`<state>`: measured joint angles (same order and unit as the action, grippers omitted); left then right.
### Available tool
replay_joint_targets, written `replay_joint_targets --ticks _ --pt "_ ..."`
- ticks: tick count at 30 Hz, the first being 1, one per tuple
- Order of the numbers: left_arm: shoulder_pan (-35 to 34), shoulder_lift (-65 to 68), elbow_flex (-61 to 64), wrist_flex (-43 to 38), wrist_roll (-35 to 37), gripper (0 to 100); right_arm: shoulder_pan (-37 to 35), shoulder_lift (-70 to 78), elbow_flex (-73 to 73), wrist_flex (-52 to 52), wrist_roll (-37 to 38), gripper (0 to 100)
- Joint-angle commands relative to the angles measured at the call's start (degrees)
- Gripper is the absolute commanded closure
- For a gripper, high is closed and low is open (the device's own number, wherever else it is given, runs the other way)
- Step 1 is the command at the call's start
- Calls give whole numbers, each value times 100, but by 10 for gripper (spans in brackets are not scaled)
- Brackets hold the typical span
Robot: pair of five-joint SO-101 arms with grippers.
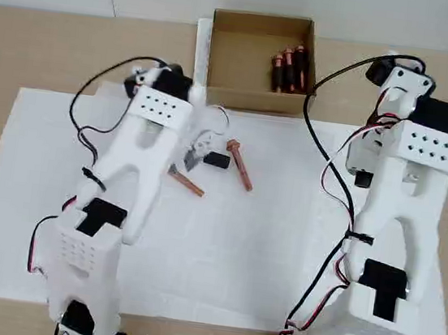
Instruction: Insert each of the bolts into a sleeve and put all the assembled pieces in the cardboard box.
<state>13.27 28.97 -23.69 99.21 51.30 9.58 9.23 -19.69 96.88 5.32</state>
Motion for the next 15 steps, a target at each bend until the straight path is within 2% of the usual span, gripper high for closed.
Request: replay_joint_targets --ticks 1,8,15 --pt "62 -88 57 114 88 923 75 -391 -26 -22 44 995" --pt "18 -79 154 114 246 913 84 -356 -26 -13 44 995" --pt "-26 -70 321 114 642 800 57 -365 -26 -13 44 995"
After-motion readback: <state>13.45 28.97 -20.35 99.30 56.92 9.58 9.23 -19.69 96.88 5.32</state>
